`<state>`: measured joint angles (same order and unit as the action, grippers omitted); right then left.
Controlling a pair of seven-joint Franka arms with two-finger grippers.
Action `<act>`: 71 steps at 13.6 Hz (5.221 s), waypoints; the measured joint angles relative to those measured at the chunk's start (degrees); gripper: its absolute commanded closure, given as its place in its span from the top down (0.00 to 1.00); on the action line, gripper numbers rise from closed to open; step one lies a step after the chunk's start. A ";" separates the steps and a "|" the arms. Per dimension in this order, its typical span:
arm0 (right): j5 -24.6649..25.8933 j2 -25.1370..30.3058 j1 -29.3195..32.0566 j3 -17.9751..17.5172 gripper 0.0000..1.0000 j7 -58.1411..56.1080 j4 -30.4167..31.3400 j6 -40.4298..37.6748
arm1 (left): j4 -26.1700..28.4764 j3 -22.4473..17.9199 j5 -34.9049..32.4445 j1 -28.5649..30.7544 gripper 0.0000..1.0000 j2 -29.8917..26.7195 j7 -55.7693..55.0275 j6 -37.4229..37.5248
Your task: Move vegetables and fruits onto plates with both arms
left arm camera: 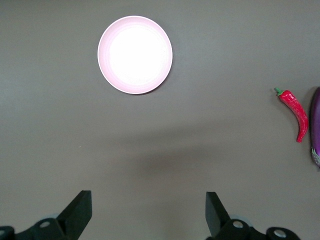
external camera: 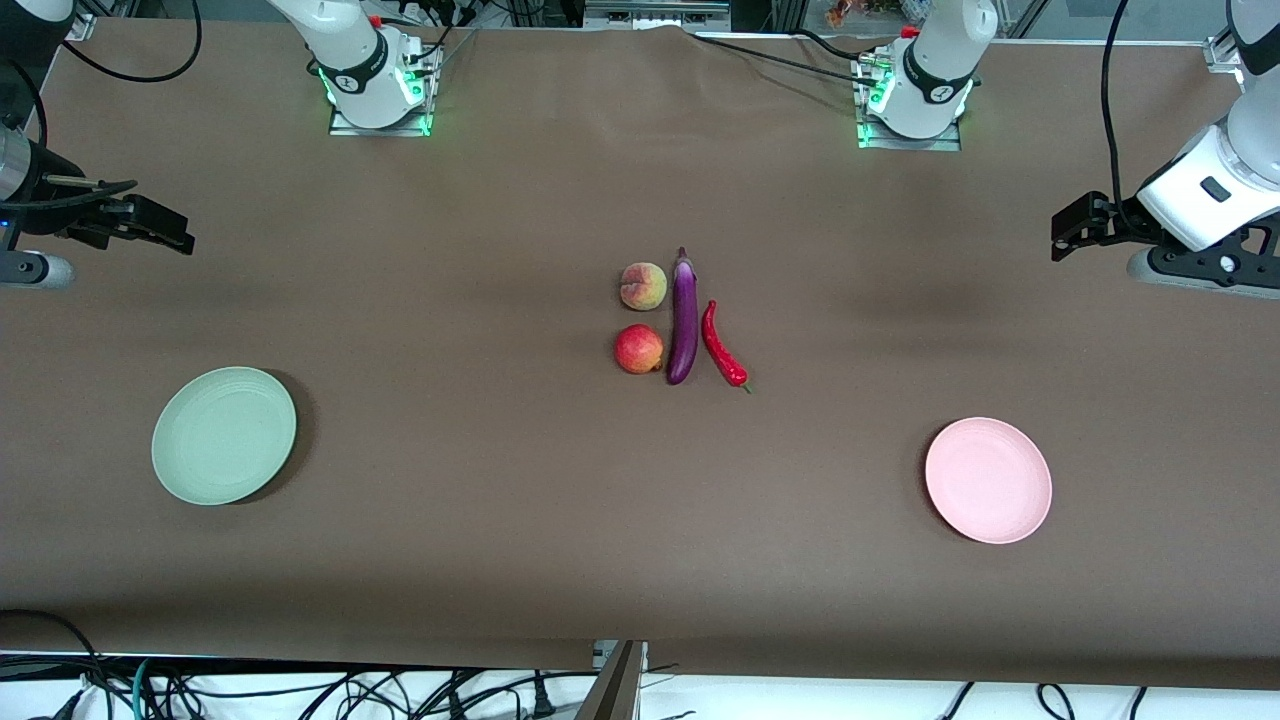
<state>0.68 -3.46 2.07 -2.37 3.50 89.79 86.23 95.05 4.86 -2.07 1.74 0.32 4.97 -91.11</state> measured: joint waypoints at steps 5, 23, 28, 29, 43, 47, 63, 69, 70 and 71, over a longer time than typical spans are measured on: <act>0.00 0.00 0.00 0.12 1.00 0.00 -0.01 0.00 | 0.00 -0.02 0.06 0.00 1.00 0.03 -0.09 0.10; -0.52 -5.86 -3.19 -1.25 1.00 0.00 -0.08 0.41 | -0.05 0.79 4.23 -24.01 1.00 24.05 -51.45 -24.86; -1.05 -12.27 -9.39 -1.62 1.00 0.16 -0.10 4.07 | 0.15 0.65 4.22 -30.30 1.00 35.46 -61.86 -37.08; -1.19 -13.50 -10.59 -1.65 1.00 0.23 -0.14 5.06 | 0.14 0.56 4.22 -30.98 0.98 37.10 -62.60 -38.48; -11.33 -25.20 -33.17 -2.03 1.00 24.63 -0.26 20.10 | 0.18 -0.61 -0.55 -31.24 0.00 39.39 -62.97 -37.20; -11.80 -27.58 -37.21 -2.05 1.00 25.42 -0.26 24.97 | -2.54 -2.33 -3.71 -26.70 0.00 33.13 -54.17 -26.22; -10.84 -37.04 -47.97 -1.85 1.00 33.06 -0.30 34.53 | -9.64 -3.08 -11.68 -4.24 0.00 40.98 -3.16 -37.69; -9.27 -38.24 -48.16 -1.79 0.57 33.06 -0.31 35.91 | -9.85 -2.28 -11.68 -1.94 0.06 44.10 0.20 -39.68; -8.64 -38.29 -48.18 -1.80 0.44 33.06 -0.33 35.97 | -9.85 -2.04 -11.48 -2.03 0.10 44.36 0.20 -39.68; -8.29 -38.17 -48.24 -1.80 0.35 33.06 -0.40 36.00 | -9.85 -1.84 -11.16 -2.15 0.39 44.58 0.19 -39.68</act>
<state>-7.61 -41.63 -46.17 -4.17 36.55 89.39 122.24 85.20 3.02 -13.23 -0.40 44.90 5.16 -130.79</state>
